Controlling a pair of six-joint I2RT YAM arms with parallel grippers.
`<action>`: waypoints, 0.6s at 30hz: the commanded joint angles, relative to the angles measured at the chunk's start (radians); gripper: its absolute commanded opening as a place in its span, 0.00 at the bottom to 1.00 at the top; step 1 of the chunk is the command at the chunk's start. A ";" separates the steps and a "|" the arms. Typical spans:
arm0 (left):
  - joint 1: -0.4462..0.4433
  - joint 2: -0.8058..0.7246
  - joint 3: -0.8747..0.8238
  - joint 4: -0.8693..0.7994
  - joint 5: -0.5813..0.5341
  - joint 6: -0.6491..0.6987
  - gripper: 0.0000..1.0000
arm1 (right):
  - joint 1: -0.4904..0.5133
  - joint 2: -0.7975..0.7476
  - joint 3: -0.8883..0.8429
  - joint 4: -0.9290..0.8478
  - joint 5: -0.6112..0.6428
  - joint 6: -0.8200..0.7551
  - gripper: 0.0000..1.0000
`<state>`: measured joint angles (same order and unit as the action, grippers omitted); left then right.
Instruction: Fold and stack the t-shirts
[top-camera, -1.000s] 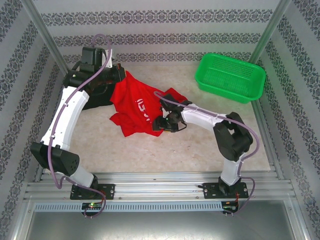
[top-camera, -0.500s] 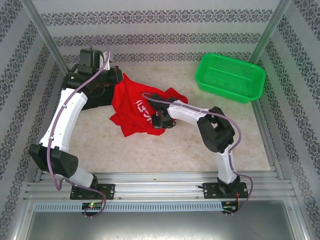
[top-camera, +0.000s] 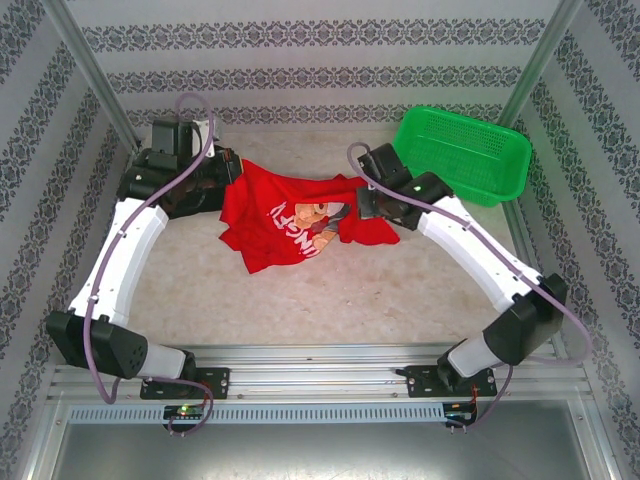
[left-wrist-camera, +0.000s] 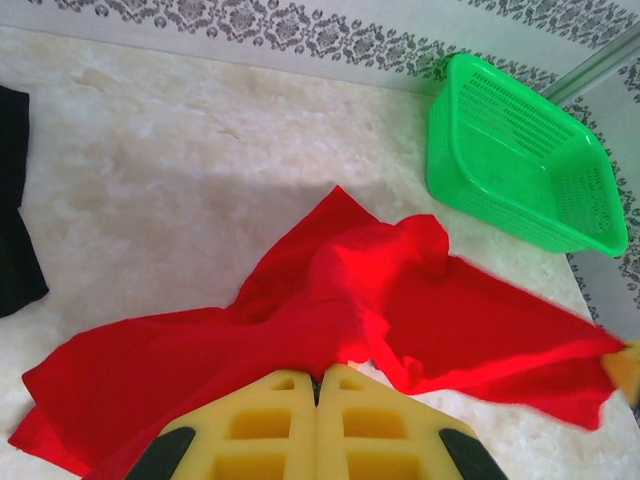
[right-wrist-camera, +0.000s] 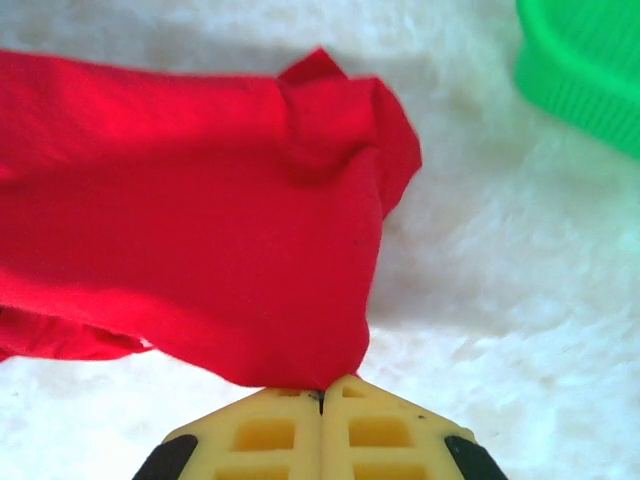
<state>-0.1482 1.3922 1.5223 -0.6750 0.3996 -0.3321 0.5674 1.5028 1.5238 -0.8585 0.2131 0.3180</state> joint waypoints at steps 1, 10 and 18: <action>0.008 -0.045 -0.053 0.056 0.012 0.007 0.00 | 0.019 0.053 0.025 -0.072 0.010 -0.176 0.00; 0.012 -0.128 -0.278 0.006 -0.161 -0.039 0.00 | 0.229 0.318 -0.047 0.023 -0.125 -0.102 0.00; 0.011 -0.204 -0.460 0.039 -0.115 -0.046 0.00 | 0.142 0.056 -0.319 0.149 -0.342 0.191 0.51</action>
<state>-0.1482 1.2282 1.0893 -0.6601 0.2760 -0.3618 0.7929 1.7145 1.2579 -0.7612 -0.0273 0.3527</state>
